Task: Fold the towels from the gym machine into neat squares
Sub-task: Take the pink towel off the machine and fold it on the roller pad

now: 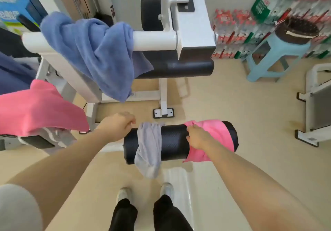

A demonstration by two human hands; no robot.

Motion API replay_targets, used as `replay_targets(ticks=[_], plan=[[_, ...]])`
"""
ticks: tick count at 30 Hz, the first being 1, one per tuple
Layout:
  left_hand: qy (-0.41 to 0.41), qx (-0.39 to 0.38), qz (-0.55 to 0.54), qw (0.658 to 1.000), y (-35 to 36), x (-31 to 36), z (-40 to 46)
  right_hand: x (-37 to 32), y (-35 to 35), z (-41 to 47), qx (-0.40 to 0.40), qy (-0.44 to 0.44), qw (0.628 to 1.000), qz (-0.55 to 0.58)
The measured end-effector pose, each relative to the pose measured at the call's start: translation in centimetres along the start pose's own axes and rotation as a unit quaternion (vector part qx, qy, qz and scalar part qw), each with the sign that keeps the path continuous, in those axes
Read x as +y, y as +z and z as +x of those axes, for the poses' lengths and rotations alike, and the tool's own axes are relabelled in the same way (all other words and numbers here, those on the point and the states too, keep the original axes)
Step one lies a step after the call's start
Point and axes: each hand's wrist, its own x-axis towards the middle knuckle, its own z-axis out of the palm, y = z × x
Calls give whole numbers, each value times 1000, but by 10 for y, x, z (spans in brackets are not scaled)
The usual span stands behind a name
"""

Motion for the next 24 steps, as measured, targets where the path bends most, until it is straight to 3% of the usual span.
replay_targets(ticks=[7,12,16,21,24], plan=[[-36,-3,-49,998,33,28,15,27,15,23,37,94,990,102],[-28,-12,-71,997,36,42,18,20,22,26,61,109,992,35],[-3,15,-88,996,24,52,19,18,29,24,51,124,990,46],[-13,5,-152,988,0,65,16,2,-7,9,91,65,942,315],[-9,-6,-188,982,-22,76,14,-27,-54,-7,103,39,880,463]])
